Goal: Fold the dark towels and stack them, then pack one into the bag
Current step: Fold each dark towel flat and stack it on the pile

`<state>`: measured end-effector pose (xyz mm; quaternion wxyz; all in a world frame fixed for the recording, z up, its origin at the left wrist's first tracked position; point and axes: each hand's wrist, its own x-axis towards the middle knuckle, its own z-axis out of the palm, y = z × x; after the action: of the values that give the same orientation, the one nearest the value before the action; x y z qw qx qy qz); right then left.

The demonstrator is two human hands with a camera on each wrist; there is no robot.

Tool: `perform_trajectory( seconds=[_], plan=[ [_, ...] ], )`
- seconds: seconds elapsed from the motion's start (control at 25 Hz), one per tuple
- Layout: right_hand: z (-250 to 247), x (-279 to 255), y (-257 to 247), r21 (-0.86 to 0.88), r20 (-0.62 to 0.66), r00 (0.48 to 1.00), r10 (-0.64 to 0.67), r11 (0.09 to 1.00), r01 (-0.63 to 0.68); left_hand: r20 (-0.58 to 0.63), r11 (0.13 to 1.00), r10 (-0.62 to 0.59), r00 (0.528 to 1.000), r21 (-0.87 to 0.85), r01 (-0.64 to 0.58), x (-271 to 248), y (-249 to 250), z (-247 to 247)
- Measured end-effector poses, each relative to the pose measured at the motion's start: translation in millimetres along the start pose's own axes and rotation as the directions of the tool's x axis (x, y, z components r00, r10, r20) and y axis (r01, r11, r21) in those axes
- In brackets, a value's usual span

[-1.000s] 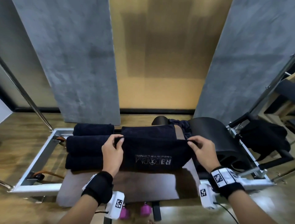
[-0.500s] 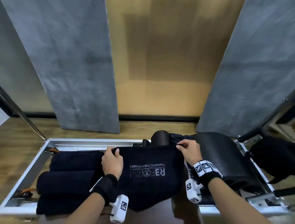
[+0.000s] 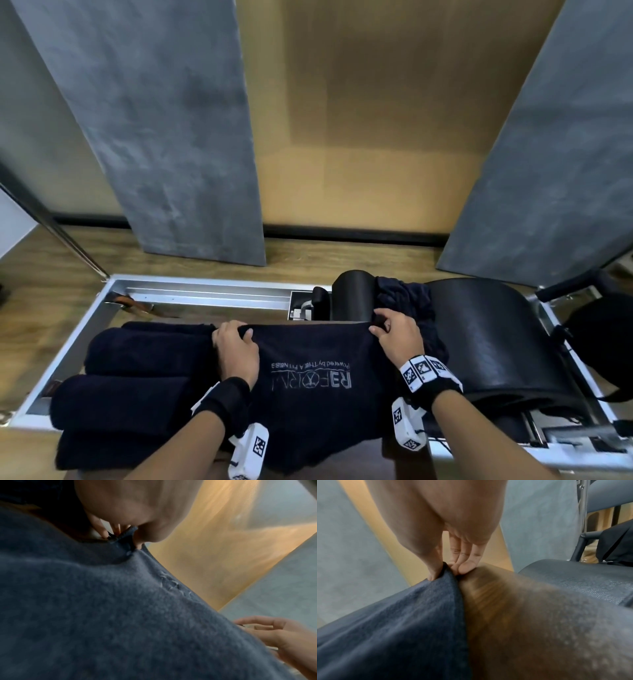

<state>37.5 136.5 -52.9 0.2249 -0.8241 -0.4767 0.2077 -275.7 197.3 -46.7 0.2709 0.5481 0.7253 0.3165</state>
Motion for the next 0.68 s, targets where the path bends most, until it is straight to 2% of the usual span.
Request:
perform_trajectory(
  seconds=[0.16, 0.28, 0.36, 0.48, 0.68],
  plan=[
    [3.1, -5.4, 0.1, -0.048, -0.065, 0.997, -0.048, 0.998, 0.045, -0.019, 0.998, 0.061, 0.998, -0.032, -0.062, -6.3, 1.4, -2.8],
    [-2.2, -12.7, -1.9, -0.035, -0.068, 0.997, -0.028, 0.999, 0.025, -0.028, 0.997, 0.063, 0.998, -0.033, -0.064, -13.9, 7.7, -12.3],
    [-12.8, -21.8, -5.8, -0.014, -0.07, 0.997, -0.009, 1.0, 0.008, -0.051, 0.99, 0.123, 0.991, -0.063, -0.127, -23.7, 13.8, -25.1],
    [-41.1, -32.2, -12.7, 0.068, -0.085, 0.996, -0.017, 0.997, 0.023, -0.091, 0.968, 0.193, 0.977, -0.145, -0.205, -38.7, 30.3, -49.0],
    [-118.3, -75.6, -36.7, 0.083, -0.209, 0.965, -0.159, 0.98, 0.179, -0.183, 0.896, 0.348, 0.92, -0.225, -0.384, -61.0, 54.7, -115.4]
  ],
)
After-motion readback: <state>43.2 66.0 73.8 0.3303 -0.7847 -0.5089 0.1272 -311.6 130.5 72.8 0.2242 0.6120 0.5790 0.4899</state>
